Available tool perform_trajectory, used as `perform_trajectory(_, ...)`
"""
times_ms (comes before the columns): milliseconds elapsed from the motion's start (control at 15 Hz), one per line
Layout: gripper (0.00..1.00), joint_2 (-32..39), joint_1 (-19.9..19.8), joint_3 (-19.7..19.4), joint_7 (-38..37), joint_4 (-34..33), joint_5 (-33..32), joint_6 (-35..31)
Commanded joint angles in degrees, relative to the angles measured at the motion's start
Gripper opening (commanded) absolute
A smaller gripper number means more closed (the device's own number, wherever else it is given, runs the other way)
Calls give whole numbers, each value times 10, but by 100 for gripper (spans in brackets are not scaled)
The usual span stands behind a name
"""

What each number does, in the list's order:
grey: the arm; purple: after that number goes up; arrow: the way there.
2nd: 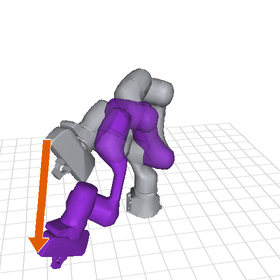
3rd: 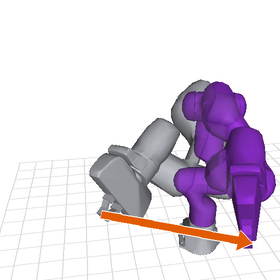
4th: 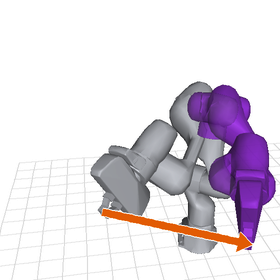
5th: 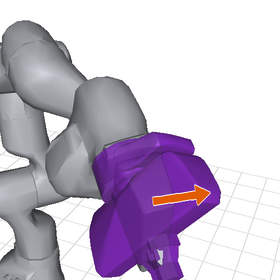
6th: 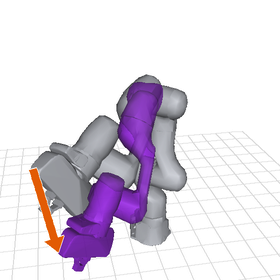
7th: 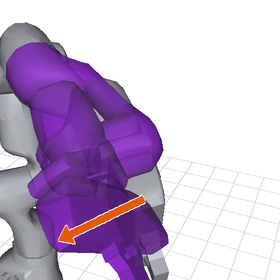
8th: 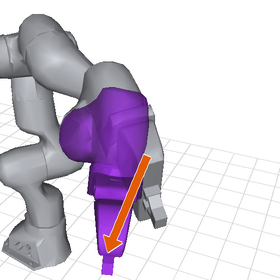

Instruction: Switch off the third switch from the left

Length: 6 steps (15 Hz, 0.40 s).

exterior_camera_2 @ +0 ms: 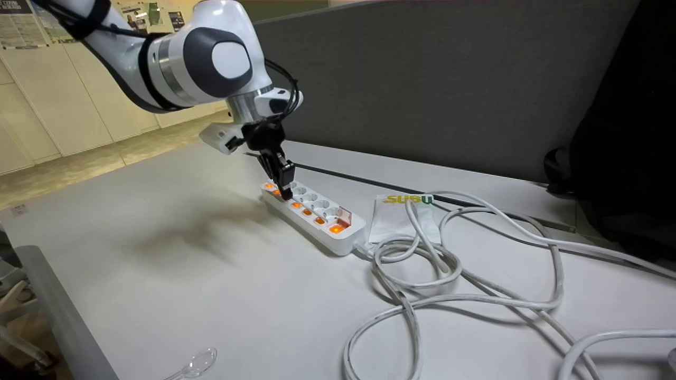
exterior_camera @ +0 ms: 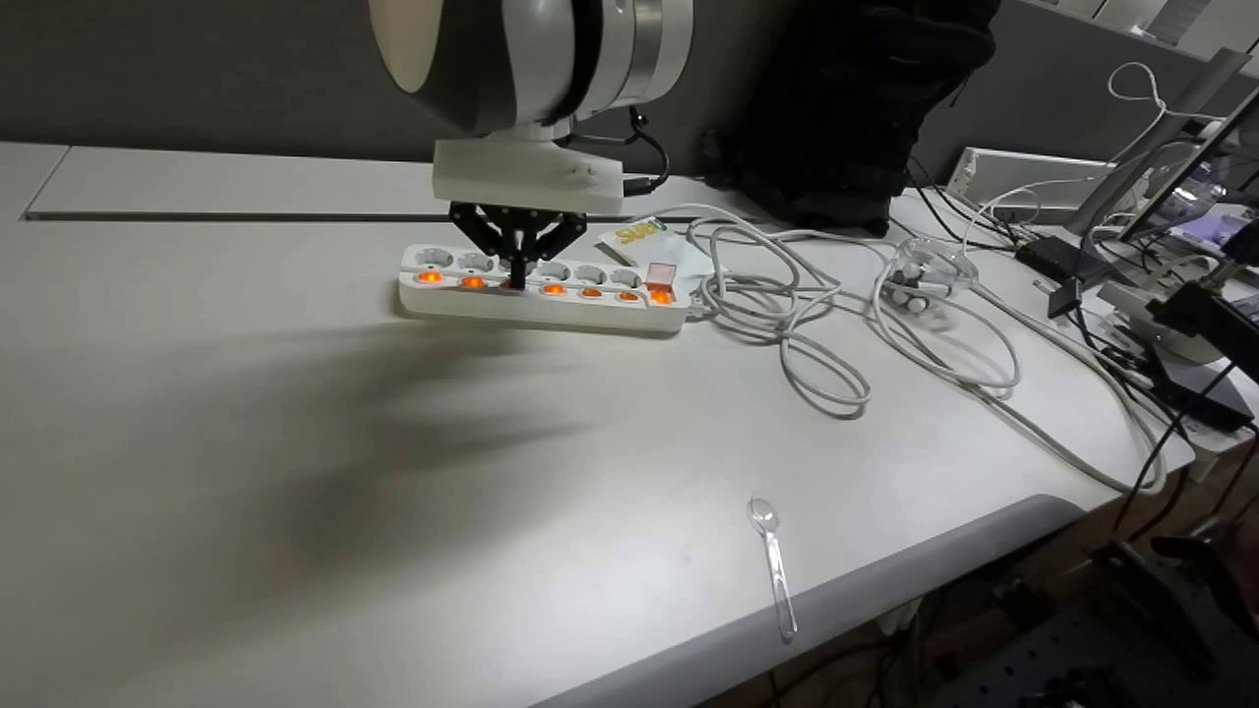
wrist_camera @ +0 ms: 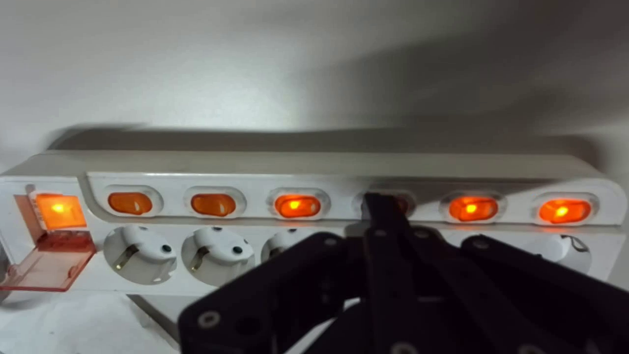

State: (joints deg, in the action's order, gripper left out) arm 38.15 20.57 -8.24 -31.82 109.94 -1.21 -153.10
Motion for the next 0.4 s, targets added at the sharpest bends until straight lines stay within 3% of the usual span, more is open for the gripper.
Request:
perform_trajectory(0, 0, 26, 41, -45, -88, 44, -17, -91)
perform_trajectory(200, 0, 23, 47, -46, -118, 74, 14, -114)
perform_trajectory(333, 0, 16, 27, -22, -110, 80, 40, -103)
